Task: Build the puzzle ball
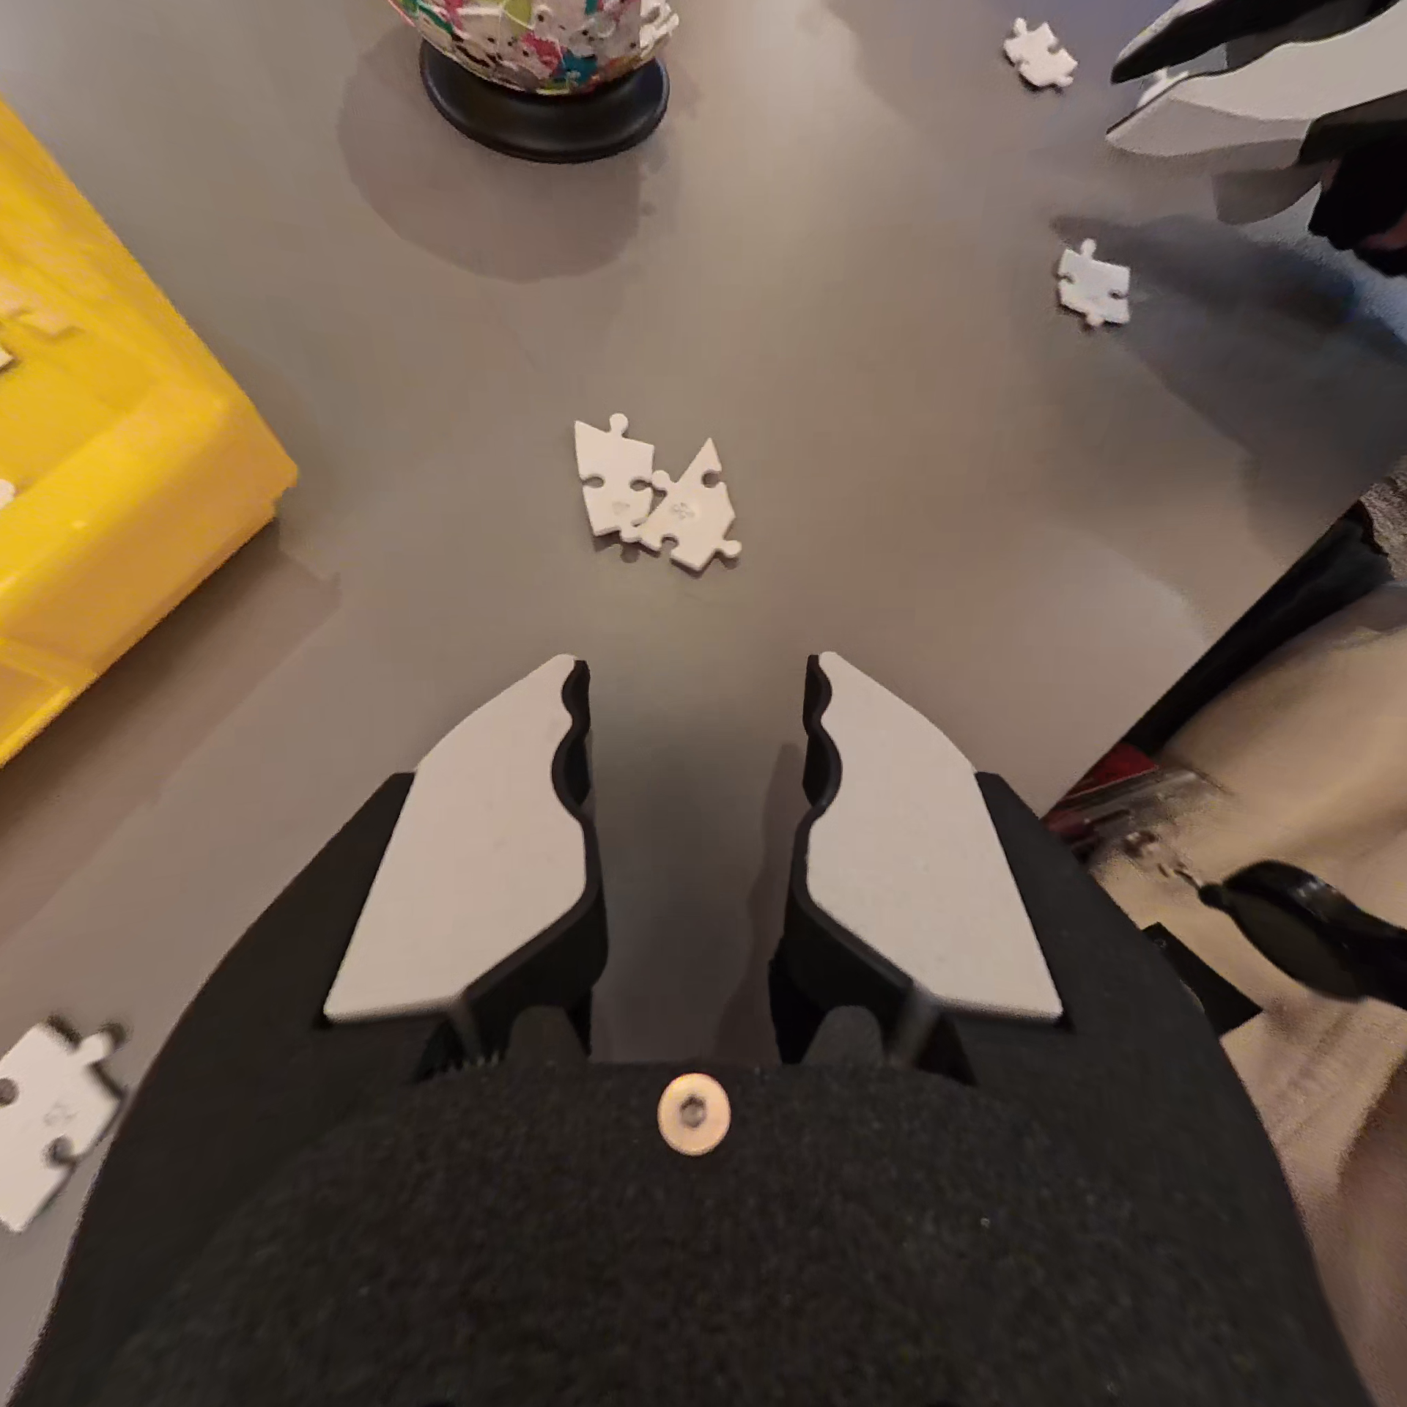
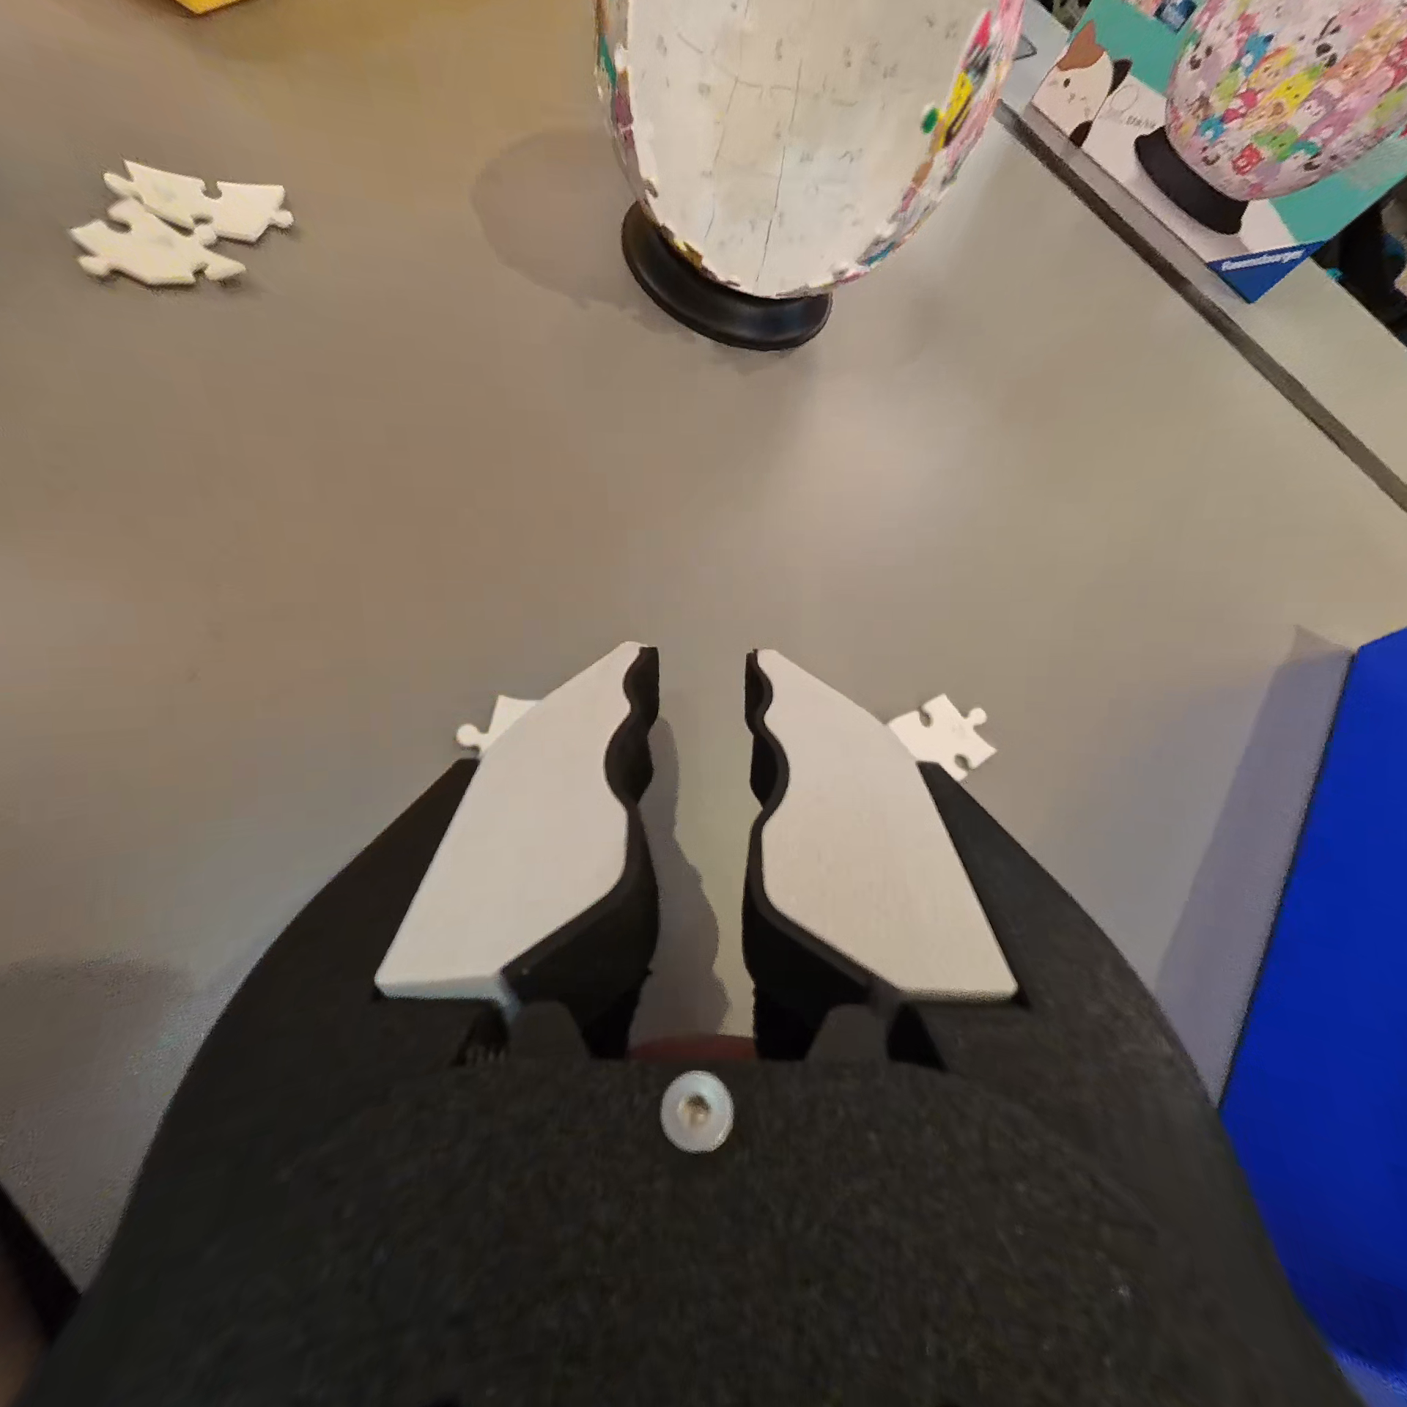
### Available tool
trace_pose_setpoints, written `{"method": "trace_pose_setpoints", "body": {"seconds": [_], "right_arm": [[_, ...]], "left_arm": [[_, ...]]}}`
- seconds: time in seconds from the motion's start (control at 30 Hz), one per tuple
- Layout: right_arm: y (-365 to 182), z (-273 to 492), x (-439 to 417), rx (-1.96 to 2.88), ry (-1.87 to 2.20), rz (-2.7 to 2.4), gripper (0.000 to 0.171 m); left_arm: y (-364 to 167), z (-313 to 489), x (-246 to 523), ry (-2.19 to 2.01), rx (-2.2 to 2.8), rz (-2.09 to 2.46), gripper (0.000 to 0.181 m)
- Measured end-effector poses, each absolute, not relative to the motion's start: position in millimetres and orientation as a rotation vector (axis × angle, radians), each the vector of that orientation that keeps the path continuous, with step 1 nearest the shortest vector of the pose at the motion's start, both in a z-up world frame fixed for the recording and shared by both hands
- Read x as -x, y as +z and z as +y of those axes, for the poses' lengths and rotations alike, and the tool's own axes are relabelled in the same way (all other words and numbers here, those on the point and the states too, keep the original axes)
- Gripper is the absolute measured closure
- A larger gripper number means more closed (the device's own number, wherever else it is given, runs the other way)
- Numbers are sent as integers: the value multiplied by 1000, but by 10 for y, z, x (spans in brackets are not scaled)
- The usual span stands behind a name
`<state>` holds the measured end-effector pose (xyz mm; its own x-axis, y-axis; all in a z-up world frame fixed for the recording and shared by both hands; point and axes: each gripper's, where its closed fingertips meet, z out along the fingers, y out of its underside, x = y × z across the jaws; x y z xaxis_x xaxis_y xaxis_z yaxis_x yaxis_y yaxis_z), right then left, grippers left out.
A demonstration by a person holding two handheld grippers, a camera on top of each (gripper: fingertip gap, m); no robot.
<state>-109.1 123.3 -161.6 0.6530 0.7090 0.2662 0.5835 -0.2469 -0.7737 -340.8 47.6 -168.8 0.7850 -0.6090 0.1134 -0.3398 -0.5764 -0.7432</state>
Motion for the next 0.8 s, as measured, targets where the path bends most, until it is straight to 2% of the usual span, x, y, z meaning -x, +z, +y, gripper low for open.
{"method": "trace_pose_setpoints", "body": {"seconds": [0.4, 0.8], "right_arm": [[-1702, 1640, 1326, 2057, 125, -1036, 150], [-1772, 1908, 1546, 2060, 168, -1068, 151]], "left_arm": [[-1410, 746, 4013, -629, 2122, 403, 128], [-1388, 782, 4100, -763, 2097, 314, 128]]}}
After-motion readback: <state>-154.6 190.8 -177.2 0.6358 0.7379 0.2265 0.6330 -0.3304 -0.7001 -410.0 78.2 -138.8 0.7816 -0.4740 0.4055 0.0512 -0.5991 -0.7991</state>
